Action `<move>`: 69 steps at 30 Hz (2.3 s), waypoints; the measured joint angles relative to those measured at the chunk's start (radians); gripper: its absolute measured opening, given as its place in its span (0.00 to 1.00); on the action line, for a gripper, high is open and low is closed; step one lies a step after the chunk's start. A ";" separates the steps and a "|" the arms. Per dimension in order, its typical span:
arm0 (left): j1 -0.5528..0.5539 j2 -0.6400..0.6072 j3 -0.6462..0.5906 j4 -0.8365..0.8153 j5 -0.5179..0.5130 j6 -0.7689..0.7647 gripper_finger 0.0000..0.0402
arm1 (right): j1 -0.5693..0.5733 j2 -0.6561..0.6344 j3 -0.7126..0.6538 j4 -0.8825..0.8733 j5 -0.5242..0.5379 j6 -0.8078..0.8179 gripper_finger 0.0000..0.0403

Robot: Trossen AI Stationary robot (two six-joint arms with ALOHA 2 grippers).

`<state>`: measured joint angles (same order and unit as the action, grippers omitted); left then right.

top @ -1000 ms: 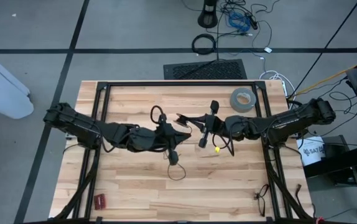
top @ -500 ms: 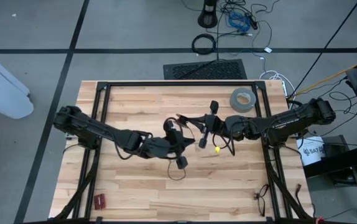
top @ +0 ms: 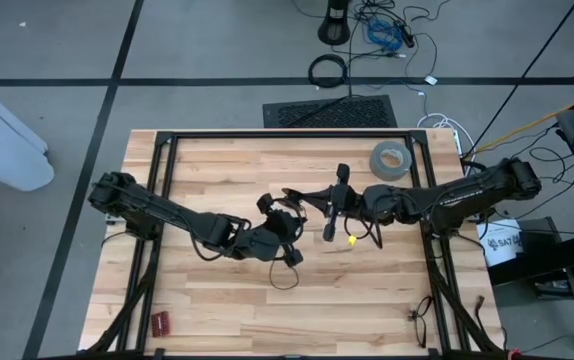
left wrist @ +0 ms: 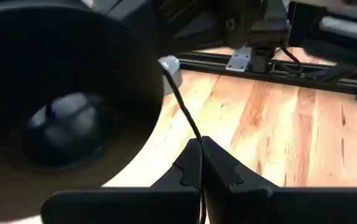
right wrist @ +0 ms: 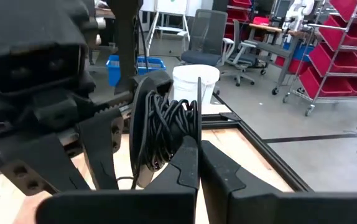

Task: Coil cords
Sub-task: Coil the black wire onto the spool

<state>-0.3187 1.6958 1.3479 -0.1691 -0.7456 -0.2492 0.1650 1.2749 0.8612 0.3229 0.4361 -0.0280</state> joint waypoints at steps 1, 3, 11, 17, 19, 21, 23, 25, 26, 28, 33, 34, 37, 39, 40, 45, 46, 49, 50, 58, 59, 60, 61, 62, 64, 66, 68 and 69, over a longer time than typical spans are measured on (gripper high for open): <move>-0.001 0.000 0.000 -0.002 0.001 0.000 0.00 | 0.000 -0.004 0.000 -0.004 -0.001 0.002 0.00; -0.006 0.000 0.000 -0.005 0.003 -0.003 0.02 | 0.000 -0.014 0.000 -0.017 -0.015 0.016 0.00; -0.052 0.000 0.000 -0.007 0.011 -0.007 0.19 | 0.000 -0.045 0.000 -0.047 -0.058 0.069 0.00; -0.084 0.000 0.000 -0.021 0.009 -0.007 0.28 | 0.011 -0.073 0.000 -0.091 -0.077 0.081 0.00; -0.093 0.000 0.000 -0.049 0.008 -0.015 0.29 | 0.019 -0.085 0.000 -0.099 -0.077 0.090 0.00; -0.099 0.000 -0.001 -0.067 0.006 -0.048 0.29 | 0.030 -0.096 0.000 -0.100 -0.077 0.092 0.00; -0.104 0.000 -0.012 -0.062 0.004 -0.079 0.29 | 0.039 -0.109 0.000 -0.097 -0.077 0.091 0.00; -0.110 0.000 -0.027 -0.065 0.003 -0.090 0.29 | 0.046 -0.123 0.000 -0.094 -0.077 0.091 0.00; -0.113 0.000 -0.035 -0.066 -0.001 -0.103 0.29 | 0.051 -0.126 0.000 -0.094 -0.077 0.091 0.00; -0.119 0.000 -0.049 -0.060 -0.014 -0.130 0.29 | 0.061 -0.133 0.000 -0.096 -0.077 0.090 0.00; -0.128 0.000 -0.098 -0.003 -0.023 -0.164 0.29 | 0.079 -0.151 0.000 -0.095 -0.077 0.088 0.00; -0.134 0.000 -0.101 0.007 -0.024 -0.164 0.29 | 0.081 -0.155 0.000 -0.096 -0.077 0.088 0.00; -0.165 0.000 -0.101 0.060 -0.009 -0.143 0.29 | 0.086 -0.163 0.000 -0.096 -0.108 0.077 0.00; -0.194 0.000 -0.101 0.116 0.018 -0.101 0.29 | 0.086 -0.165 0.000 -0.090 -0.159 0.070 0.00; -0.208 0.000 -0.101 0.139 0.024 -0.082 0.29 | 0.086 -0.168 0.000 -0.085 -0.177 0.068 0.00; -0.265 0.026 -0.101 0.161 0.029 -0.037 0.29 | 0.086 -0.173 0.000 -0.080 -0.204 0.061 0.00; -0.270 0.040 -0.101 0.169 0.026 -0.033 0.29 | 0.086 -0.173 0.000 -0.079 -0.204 0.061 0.00; -0.271 0.094 -0.101 0.250 0.006 -0.009 0.29 | 0.086 -0.173 0.000 -0.074 -0.207 0.061 0.00; -0.267 0.115 -0.101 0.293 -0.004 0.006 0.29 | 0.087 -0.173 0.000 -0.072 -0.208 0.061 0.00; -0.287 0.217 -0.101 0.505 -0.310 0.151 0.29 | 0.089 -0.173 0.000 -0.079 -0.234 0.061 0.00; -0.297 0.217 -0.101 0.514 -0.316 0.172 0.29 | 0.090 -0.172 0.000 -0.081 -0.234 0.061 0.00; -0.308 0.216 -0.101 0.522 -0.318 0.186 0.29 | 0.090 -0.172 0.000 -0.081 -0.234 0.061 0.00; -0.321 0.213 -0.101 0.528 -0.323 0.200 0.29 | 0.090 -0.172 0.000 -0.081 -0.234 0.061 0.00; -0.333 0.209 -0.101 0.531 -0.329 0.208 0.29 | 0.090 -0.172 0.000 -0.081 -0.234 0.061 0.00; -0.349 0.206 -0.101 0.535 -0.355 0.211 0.29 | 0.090 -0.172 0.000 -0.081 -0.234 0.061 0.00; -0.360 0.206 -0.101 0.532 -0.371 0.217 0.29 | 0.090 -0.172 0.000 -0.081 -0.234 0.061 0.00; -0.364 0.206 -0.101 0.527 -0.373 0.230 0.29 | 0.090 -0.172 0.000 -0.081 -0.234 0.062 0.00; -0.364 0.206 -0.101 0.525 -0.374 0.230 0.29 | 0.090 -0.172 0.000 -0.081 -0.234 0.063 0.00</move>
<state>-0.6825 1.9015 1.2472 0.3562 -1.1194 -0.0189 0.2546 1.1030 0.8612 0.2418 0.2024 0.0353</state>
